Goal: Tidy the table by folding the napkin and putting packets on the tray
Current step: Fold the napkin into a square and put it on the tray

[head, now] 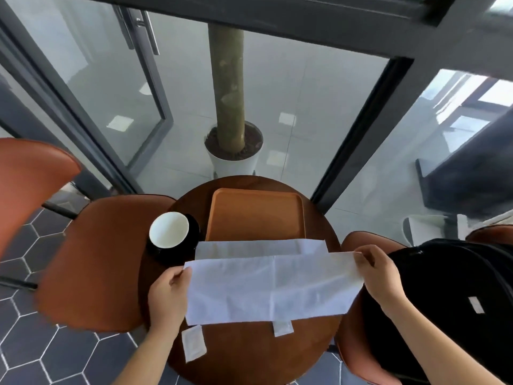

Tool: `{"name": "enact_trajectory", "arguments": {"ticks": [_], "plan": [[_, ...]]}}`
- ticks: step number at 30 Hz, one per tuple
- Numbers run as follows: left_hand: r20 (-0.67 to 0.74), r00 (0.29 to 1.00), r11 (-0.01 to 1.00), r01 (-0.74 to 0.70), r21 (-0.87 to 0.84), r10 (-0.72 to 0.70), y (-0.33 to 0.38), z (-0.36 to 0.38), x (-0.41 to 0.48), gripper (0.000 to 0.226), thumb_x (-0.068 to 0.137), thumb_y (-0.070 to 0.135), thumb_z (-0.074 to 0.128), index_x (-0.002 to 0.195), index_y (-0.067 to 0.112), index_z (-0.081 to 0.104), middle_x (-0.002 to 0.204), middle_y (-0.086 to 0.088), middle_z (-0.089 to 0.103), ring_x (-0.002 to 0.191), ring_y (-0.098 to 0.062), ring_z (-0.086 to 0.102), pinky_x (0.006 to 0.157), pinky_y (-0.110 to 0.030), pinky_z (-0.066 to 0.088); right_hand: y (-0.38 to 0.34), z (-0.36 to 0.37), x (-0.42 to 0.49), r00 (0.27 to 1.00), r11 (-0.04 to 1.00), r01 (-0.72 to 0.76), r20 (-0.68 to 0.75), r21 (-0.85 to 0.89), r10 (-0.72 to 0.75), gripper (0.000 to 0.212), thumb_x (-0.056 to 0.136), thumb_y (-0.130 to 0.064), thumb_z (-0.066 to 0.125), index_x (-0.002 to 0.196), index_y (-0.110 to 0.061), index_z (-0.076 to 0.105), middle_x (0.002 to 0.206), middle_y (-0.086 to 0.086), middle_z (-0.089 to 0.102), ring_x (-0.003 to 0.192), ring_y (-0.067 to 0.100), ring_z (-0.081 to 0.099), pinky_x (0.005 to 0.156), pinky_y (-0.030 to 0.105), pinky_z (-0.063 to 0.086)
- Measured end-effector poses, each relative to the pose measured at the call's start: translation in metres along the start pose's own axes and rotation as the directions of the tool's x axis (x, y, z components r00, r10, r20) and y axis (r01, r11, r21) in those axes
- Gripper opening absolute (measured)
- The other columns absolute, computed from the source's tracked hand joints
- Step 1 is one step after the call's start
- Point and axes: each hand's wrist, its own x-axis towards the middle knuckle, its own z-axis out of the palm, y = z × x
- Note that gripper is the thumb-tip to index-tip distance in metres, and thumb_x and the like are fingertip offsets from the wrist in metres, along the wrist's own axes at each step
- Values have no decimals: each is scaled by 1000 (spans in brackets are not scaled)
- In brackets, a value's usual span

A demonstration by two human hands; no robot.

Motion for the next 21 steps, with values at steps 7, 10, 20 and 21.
{"name": "enact_trajectory", "arguments": {"ticks": [7,10,20,21], "plan": [[-43,999,998,28,54,-26,-7,35,40,18,95,25,65,102,12,74,84,11,69,82,-6,63,70,-28,47,15,38,51,1000,1000,-13,27,20,12,11,96,-28,60,90,-34,66,84,-13,70,78,5,64,60,23,44],[-86,996,997,43,71,-37,-12,56,55,21,94,24,66,104,7,74,81,12,66,79,-6,61,68,-21,44,29,59,77,997,1000,-1,76,11,1,18,94,-23,60,85,-37,65,82,-19,69,79,-1,63,64,24,45],[-135,988,961,-38,273,77,-37,84,56,31,95,17,64,124,8,66,117,-7,69,99,-21,67,83,-31,48,72,89,99,997,987,54,60,-153,-45,18,93,-20,67,111,-19,68,101,-4,67,84,15,64,72,35,53],[-128,989,957,-33,288,73,-38,81,52,30,94,17,65,122,8,66,116,-8,68,98,-22,67,82,-32,48,71,87,94,996,978,82,37,-191,-77,21,91,-17,68,112,-16,69,104,-2,65,86,17,63,71,32,51]]}}
